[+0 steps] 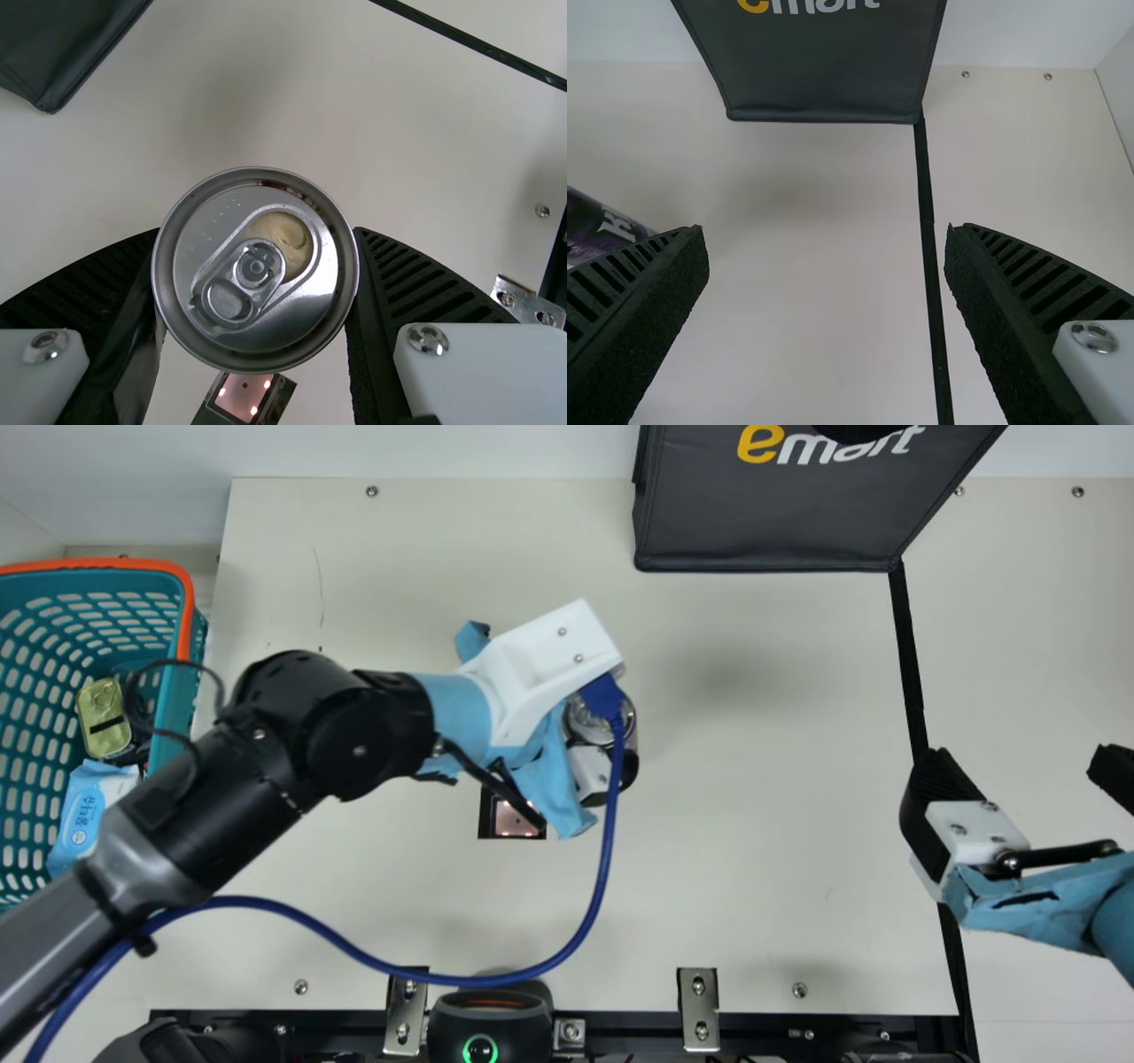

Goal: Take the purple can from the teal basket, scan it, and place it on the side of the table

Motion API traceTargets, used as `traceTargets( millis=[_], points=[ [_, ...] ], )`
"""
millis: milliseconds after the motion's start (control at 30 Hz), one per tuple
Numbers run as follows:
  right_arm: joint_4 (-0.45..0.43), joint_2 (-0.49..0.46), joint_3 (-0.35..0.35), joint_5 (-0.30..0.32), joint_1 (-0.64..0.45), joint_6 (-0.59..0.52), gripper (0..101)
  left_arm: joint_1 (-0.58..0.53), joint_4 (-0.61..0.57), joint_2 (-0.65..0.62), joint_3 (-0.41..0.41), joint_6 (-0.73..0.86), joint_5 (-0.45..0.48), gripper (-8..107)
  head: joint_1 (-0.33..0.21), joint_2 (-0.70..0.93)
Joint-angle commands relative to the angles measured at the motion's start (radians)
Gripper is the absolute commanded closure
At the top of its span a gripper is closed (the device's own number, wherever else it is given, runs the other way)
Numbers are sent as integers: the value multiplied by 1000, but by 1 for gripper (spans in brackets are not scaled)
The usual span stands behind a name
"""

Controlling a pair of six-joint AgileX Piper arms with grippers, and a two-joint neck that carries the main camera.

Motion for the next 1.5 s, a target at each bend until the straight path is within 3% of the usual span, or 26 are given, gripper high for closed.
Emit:
traceTargets(
  millis=[0, 233, 500, 1367, 1467],
  points=[
    [0, 0, 0, 0, 0, 0, 6, -11, 26, 35, -41, -44, -1, 107, -29, 0],
    [0, 0, 0, 0, 0, 0, 6, -39, 86, 128, -121, -121, -1, 107, -29, 0],
    [0, 0, 0, 0, 0, 0, 6, -45, 111, 198, -159, -163, -5, 107, -29, 0],
    [0, 0, 0, 0, 0, 0, 6, -38, 73, 250, -159, -157, -19, 107, -29, 0],
    [0, 0, 0, 0, 0, 0, 6, -38, 67, 250, -153, -154, -20, 97, -29, 0]
  ],
)
